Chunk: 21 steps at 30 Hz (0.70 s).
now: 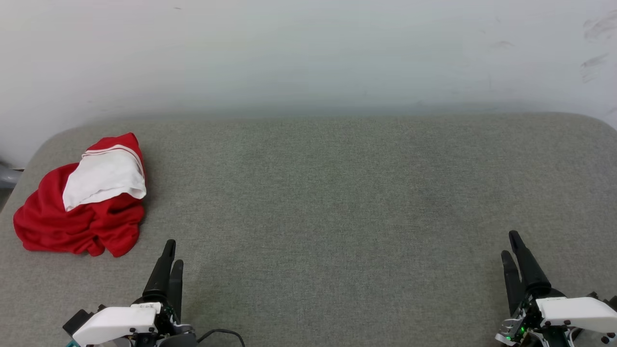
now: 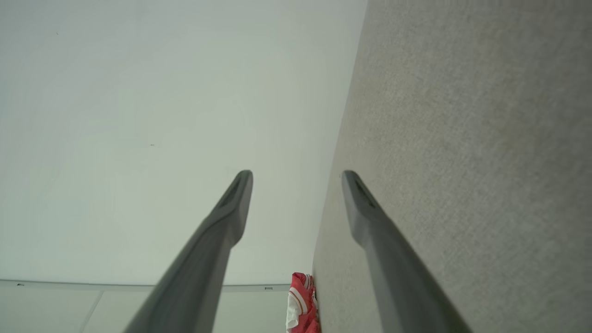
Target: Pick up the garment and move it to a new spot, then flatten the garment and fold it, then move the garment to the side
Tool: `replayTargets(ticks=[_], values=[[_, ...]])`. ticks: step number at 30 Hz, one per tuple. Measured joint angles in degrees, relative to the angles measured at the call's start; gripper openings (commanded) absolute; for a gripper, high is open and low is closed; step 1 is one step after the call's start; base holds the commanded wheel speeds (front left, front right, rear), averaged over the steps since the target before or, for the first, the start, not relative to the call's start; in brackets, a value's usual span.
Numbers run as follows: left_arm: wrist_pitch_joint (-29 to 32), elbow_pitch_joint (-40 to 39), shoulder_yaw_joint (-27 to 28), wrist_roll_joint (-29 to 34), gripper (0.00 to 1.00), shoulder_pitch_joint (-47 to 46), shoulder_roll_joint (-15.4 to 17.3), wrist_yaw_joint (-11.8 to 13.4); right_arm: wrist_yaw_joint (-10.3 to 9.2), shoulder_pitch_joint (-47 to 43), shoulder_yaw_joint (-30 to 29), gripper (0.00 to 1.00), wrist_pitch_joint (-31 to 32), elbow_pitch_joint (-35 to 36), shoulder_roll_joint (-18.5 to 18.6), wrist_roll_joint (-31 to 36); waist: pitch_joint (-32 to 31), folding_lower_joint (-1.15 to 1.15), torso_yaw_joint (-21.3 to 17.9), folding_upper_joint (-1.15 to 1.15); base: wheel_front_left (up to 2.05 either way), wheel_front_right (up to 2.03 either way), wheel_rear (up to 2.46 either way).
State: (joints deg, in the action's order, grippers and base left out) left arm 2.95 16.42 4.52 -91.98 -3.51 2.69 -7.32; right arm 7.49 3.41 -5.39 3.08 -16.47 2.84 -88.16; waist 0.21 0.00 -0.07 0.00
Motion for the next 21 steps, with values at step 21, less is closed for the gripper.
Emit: replayTargets(ticks=[21], values=[[-4.9, -1.5, 6.7, 16.1, 1.00, 0.0, 0.0, 0.3, 0.00, 0.1, -0.3, 1.00, -4.9, 4.5, 0.0, 20.8, 0.0, 0.00, 0.2, 0.00, 0.00, 0.00, 0.00]])
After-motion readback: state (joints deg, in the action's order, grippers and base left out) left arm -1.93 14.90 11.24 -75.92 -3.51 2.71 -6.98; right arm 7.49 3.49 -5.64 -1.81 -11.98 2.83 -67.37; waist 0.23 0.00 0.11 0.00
